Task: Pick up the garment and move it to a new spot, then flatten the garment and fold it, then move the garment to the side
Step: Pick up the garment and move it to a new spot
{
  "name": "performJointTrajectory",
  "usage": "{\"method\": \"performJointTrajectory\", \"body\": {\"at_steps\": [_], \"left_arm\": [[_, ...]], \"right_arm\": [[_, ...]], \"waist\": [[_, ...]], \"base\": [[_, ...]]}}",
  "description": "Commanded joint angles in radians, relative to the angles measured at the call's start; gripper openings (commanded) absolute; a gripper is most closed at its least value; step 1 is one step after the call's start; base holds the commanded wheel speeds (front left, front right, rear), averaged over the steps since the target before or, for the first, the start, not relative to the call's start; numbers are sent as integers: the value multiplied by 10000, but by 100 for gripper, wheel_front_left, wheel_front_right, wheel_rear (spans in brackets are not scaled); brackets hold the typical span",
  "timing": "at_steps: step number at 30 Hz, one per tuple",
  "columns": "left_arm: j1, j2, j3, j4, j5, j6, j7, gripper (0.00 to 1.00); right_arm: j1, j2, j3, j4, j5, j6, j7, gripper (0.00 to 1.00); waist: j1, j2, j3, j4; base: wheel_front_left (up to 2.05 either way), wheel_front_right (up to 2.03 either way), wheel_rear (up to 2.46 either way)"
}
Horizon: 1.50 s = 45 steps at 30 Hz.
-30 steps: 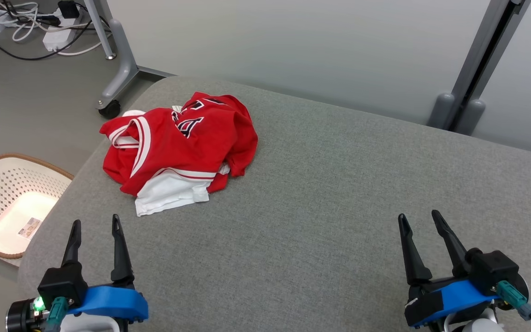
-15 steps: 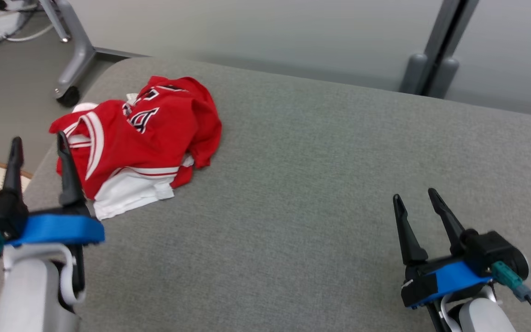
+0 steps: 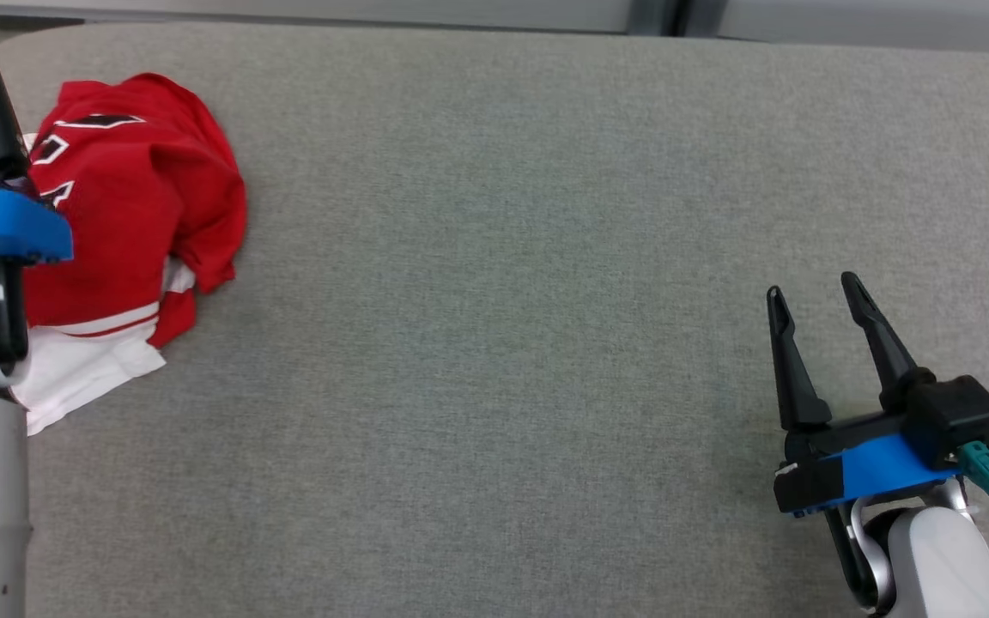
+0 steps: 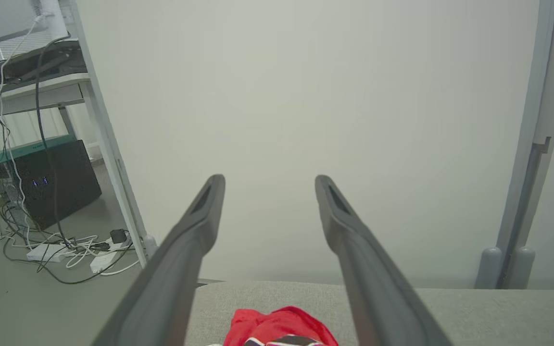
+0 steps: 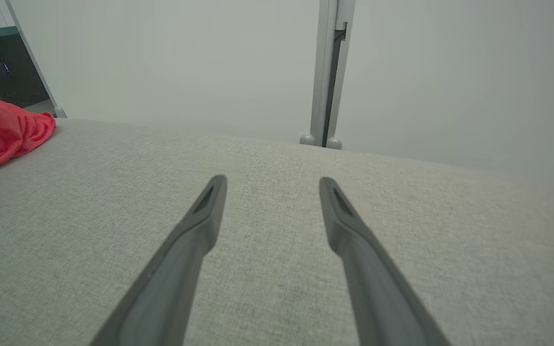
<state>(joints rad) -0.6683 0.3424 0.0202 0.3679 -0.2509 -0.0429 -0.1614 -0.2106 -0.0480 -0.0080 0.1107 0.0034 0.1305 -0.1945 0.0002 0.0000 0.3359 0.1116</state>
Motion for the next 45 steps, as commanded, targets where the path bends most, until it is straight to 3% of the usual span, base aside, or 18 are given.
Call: {"method": "performJointTrajectory", "body": {"at_steps": [1, 6, 12, 24, 25, 27, 37, 45], "left_arm": [[-240, 160, -27, 211, 68, -61, 133, 100], [-772, 243, -256, 1407, 43, -192, 591, 100], [-629, 180, -503, 3176, -372, -472, 1976, 100], [-355, 81, -915, 4783, -968, -758, 3797, 100], [-356, 75, -959, 4876, -998, -780, 3810, 89], [-389, 82, -1007, 4994, -1081, -810, 3700, 0], [-893, 436, -1256, 4662, -804, -772, 2005, 0], [-1537, 603, -1601, 3140, -299, -664, 623, 0]], "right_arm": [[-158, -44, 0, -82, 9, 5, -1, 100], [-295, -44, 5, -246, 106, 5, -46, 100], [-254, -44, -88, -260, 103, 5, -103, 100], [-297, -46, 69, -240, 59, 5, 7, 100], [-286, -44, 91, -242, 73, 5, 12, 100], [-257, -46, 106, -246, 93, 5, 21, 100], [-103, -46, 132, 188, 368, 5, -201, 100], [88, -44, 257, 656, 754, 5, -440, 100]], "waist": [[-2, 0, 97, -83], [-2, 0, 487, -431], [-2, 0, 531, -543], [-2, 0, 297, -381], [-2, 0, 281, -392], [-2, 0, 235, -426], [-2, 0, -456, -578], [-2, 0, -1262, -865]], "base": [[0, 0, 0], [0, 0, 0], [0, 0, 0], [0, 0, 0], [0, 0, 0], [0, 0, 0], [0, 0, 0], [0, 0, 0]]}}
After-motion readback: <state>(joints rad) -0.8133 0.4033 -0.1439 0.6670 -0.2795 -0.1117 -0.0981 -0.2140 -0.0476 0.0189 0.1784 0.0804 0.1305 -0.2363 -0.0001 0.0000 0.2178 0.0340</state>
